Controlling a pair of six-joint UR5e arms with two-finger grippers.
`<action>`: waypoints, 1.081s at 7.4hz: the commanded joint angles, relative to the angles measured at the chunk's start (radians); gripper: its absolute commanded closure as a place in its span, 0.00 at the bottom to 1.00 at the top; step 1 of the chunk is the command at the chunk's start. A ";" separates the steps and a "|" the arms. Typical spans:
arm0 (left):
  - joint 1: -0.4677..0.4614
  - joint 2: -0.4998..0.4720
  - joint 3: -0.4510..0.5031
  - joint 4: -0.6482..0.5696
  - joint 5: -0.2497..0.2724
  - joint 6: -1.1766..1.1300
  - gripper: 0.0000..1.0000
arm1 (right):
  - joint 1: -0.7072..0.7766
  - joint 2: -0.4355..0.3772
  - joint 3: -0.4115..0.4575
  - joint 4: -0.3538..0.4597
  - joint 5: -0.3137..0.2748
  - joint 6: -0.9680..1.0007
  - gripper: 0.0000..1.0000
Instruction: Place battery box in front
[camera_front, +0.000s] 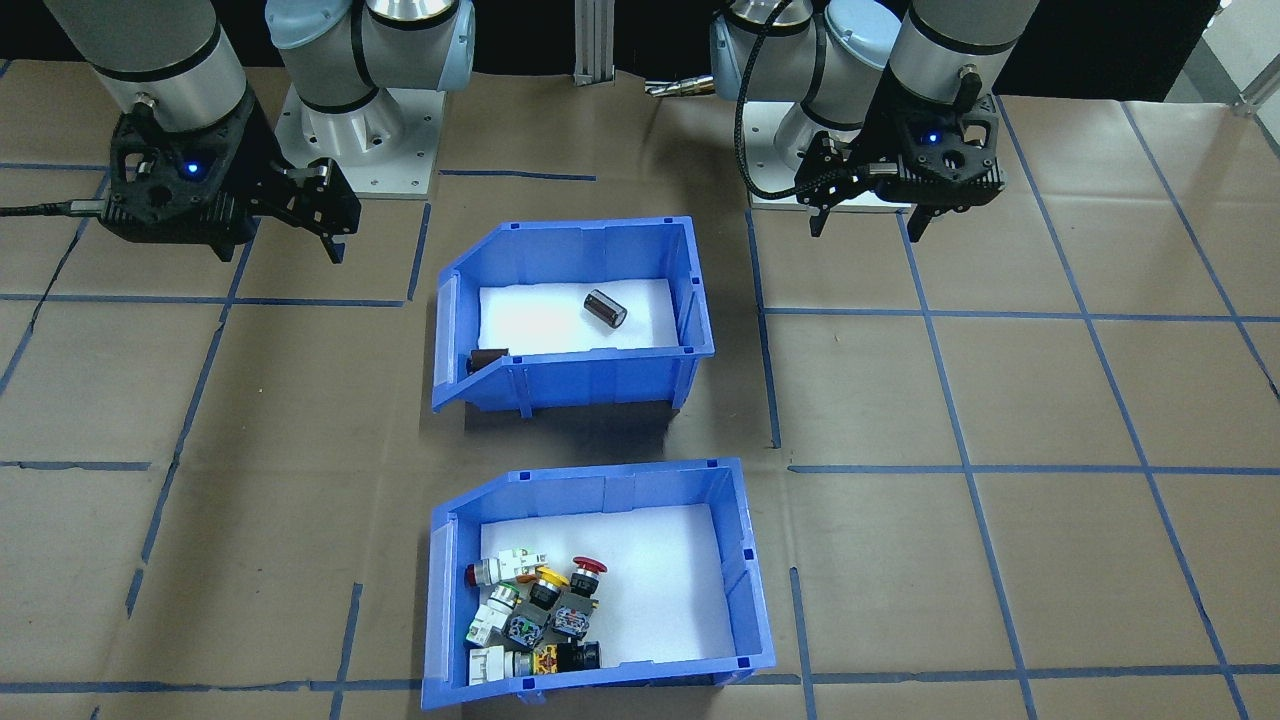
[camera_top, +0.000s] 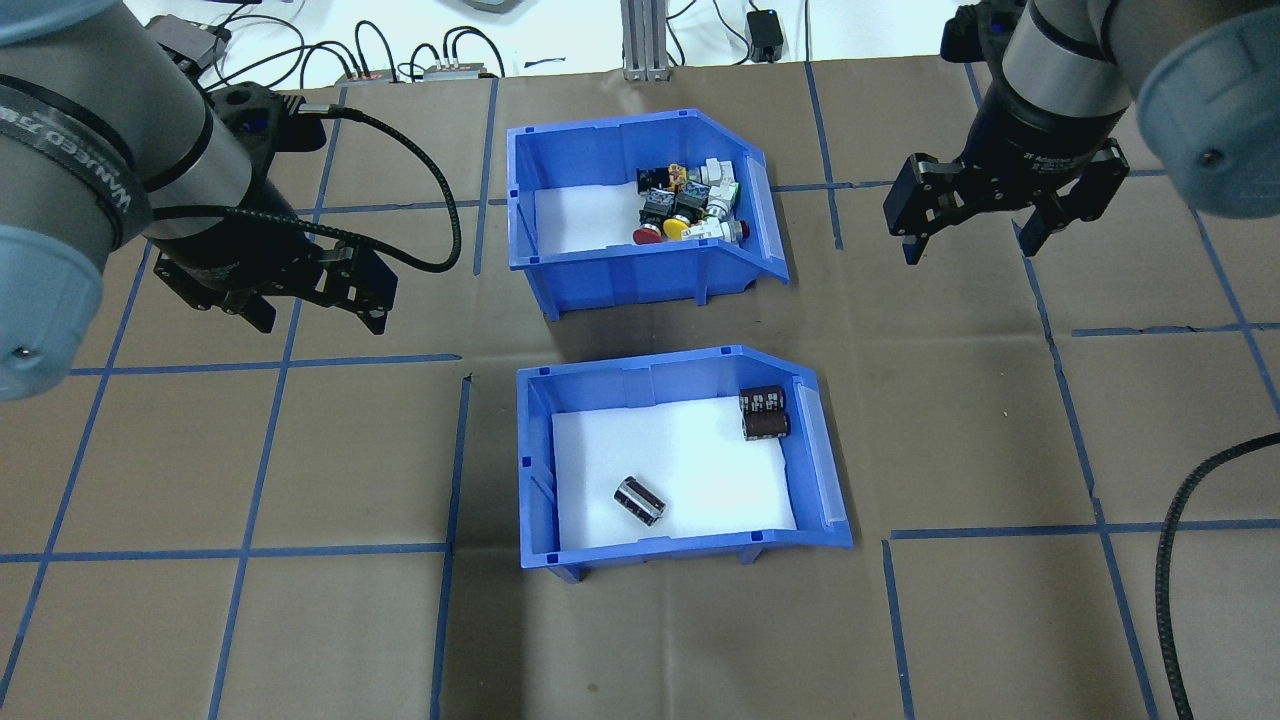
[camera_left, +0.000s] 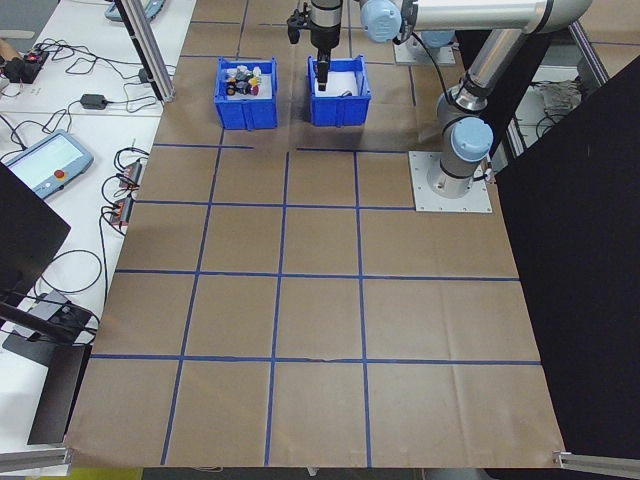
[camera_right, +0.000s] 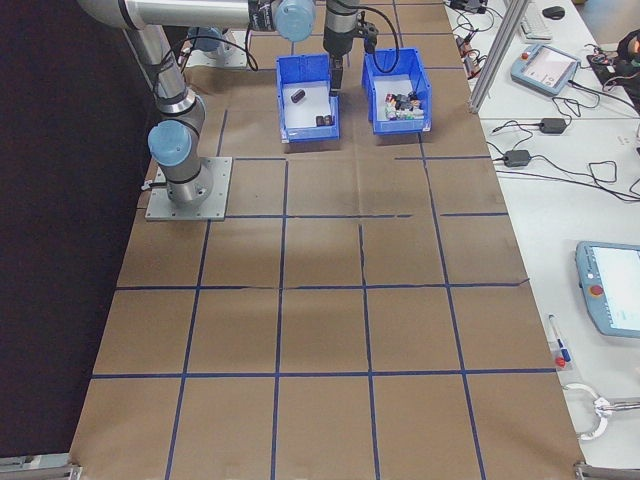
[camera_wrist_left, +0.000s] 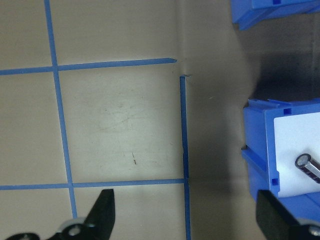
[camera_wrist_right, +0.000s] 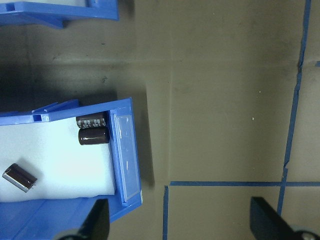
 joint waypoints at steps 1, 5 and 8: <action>0.000 -0.004 0.001 0.002 -0.001 0.002 0.01 | 0.022 0.082 -0.100 -0.026 -0.002 -0.020 0.00; 0.003 -0.132 0.040 0.071 -0.002 -0.015 0.01 | 0.196 0.389 -0.455 -0.008 -0.009 -0.142 0.00; 0.003 -0.232 0.085 0.143 -0.015 -0.016 0.01 | 0.355 0.523 -0.534 -0.006 -0.072 -0.230 0.00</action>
